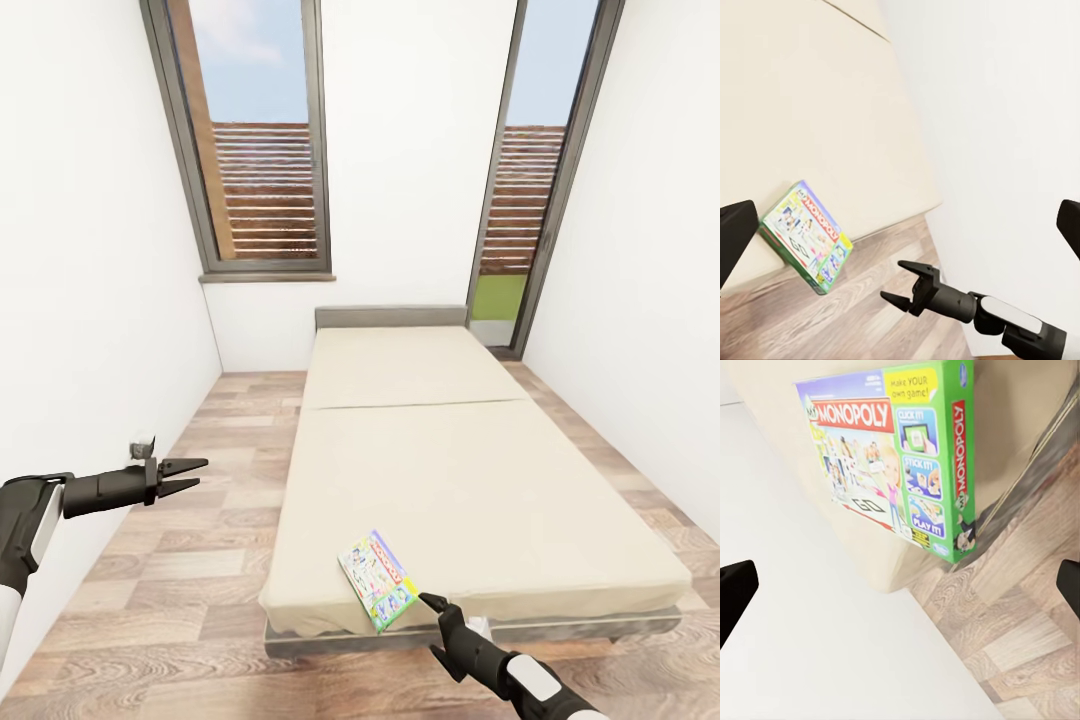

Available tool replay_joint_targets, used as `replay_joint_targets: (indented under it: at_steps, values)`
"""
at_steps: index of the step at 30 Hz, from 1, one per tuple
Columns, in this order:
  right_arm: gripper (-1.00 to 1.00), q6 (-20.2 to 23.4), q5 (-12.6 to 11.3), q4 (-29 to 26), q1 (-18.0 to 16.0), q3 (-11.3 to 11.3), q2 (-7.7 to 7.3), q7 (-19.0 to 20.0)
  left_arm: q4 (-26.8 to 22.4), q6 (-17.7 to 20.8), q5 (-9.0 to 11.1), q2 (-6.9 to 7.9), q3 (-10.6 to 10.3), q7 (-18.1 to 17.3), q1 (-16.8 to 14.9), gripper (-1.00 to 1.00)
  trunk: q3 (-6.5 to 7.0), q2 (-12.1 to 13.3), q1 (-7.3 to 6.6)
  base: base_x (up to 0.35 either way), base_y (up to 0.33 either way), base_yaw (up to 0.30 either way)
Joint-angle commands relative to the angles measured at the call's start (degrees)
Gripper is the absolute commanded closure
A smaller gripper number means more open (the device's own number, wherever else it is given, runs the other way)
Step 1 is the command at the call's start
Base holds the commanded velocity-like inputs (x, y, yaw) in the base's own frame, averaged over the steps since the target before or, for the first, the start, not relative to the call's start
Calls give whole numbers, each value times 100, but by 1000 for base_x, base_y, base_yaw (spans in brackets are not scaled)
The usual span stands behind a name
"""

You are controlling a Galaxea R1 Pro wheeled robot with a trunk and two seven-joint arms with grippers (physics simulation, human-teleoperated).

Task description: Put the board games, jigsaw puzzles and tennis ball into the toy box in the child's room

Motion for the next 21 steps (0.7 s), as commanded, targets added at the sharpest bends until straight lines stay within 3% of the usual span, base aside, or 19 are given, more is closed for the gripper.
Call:
replay_joint_targets:
  at_steps: [1,11,15,21]
  values:
    - [-100,39,8,4,-3,-48,2,6,0,60,12,1,1,-11,-4,-100,-24,-45,22,0,0,0]
    - [-100,-27,29,-24,-3,-58,21,13,0,58,4,-15,-13,-11,-5,-100,-204,-446,242,0,0,0]
    - [-100,-385,27,-47,-3,-53,43,20,0,55,-1,-18,-16,-11,-4,-100,-275,-606,330,0,0,0]
    - [-100,-545,48,-58,-3,-36,76,33,0,54,-5,-26,-17,-11,-5,-100,-383,-847,462,0,0,0]
